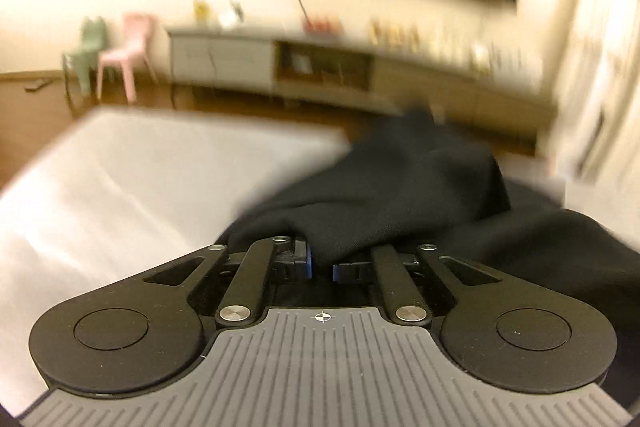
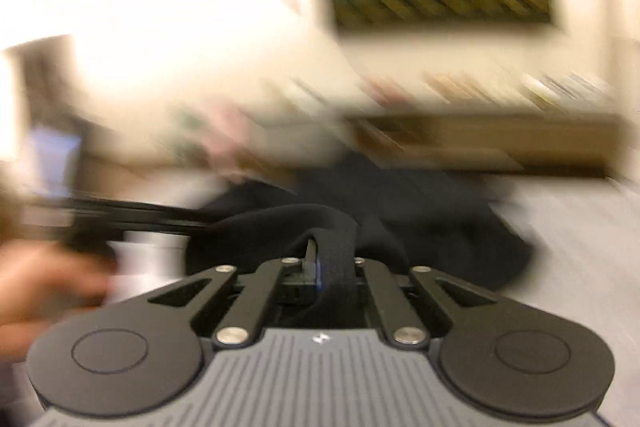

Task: Fold clothes

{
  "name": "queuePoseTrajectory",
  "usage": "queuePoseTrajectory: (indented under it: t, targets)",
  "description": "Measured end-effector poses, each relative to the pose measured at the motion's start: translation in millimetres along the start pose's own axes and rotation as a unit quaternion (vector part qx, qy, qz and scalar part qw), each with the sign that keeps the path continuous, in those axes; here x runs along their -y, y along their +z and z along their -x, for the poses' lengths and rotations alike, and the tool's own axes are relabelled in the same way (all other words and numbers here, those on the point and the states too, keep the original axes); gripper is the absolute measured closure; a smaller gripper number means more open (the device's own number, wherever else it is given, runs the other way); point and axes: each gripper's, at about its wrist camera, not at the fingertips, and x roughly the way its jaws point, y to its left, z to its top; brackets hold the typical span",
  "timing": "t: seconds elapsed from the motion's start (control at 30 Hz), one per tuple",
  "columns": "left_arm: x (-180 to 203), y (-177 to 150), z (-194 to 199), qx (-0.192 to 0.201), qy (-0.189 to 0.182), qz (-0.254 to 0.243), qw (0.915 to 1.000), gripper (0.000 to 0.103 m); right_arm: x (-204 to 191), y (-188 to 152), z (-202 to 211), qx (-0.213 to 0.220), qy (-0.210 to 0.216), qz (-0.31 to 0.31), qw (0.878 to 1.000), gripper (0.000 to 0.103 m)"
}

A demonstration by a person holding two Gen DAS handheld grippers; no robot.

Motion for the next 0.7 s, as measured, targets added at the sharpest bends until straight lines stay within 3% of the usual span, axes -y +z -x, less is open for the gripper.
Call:
queuePoseTrajectory:
  t: [0.07, 0.17, 0.2, 0.23, 0.3, 0.33, 0.37, 0.47, 0.53, 0.57, 0.6, 0.7]
  targets:
    - [-31, 14, 11, 0.014, 0.008, 0.029, 0.9994, 0.103, -10, -9, 1, -0.033, 0.023, 0.018, 0.999, 0.101]
    - [-57, -12, -10, -0.047, 0.037, 0.048, 0.9971, 0.101, -1, -52, -45, -0.163, -0.023, 0.018, 0.986, 0.099]
    - [-62, -23, -18, -0.071, 0.036, 0.051, 0.9955, 0.098, 0, -62, -54, -0.182, -0.038, 0.025, 0.982, 0.097]
    - [-66, -31, -23, -0.092, 0.024, 0.06, 0.9937, 0.092, 0, -70, -59, -0.189, -0.051, 0.037, 0.98, 0.088]
    - [-72, -47, -32, -0.129, 0.0, 0.078, 0.9886, 0.082, 0, -64, -50, -0.164, -0.04, 0.044, 0.985, 0.065]
    - [-75, -50, -30, -0.133, -0.016, 0.086, 0.9872, 0.066, 3, -55, -41, -0.139, -0.033, 0.036, 0.989, 0.038]
    - [-76, -51, -26, -0.129, -0.031, 0.089, 0.9872, 0.053, 7, -47, -33, -0.111, -0.03, 0.025, 0.993, 0.024]
    - [-81, -53, -16, -0.118, -0.042, 0.105, 0.9866, 0.031, 23, -26, -24, -0.061, -0.064, 0.01, 0.996, 0.018]
    - [-82, -57, -16, -0.13, -0.056, 0.118, 0.9829, 0.026, 30, -17, -44, -0.071, -0.134, 0.04, 0.988, 0.015]
    - [-82, -61, -17, -0.138, -0.061, 0.12, 0.9812, 0.025, 29, -16, -62, -0.087, -0.148, 0.071, 0.983, 0.014]
    - [-83, -65, -17, -0.145, -0.067, 0.122, 0.9795, 0.025, 27, -16, -80, -0.104, -0.153, 0.104, 0.977, 0.014]
    - [-85, -72, -20, -0.157, -0.074, 0.125, 0.9769, 0.024, 6, -19, -152, -0.172, -0.104, 0.214, 0.956, 0.012]
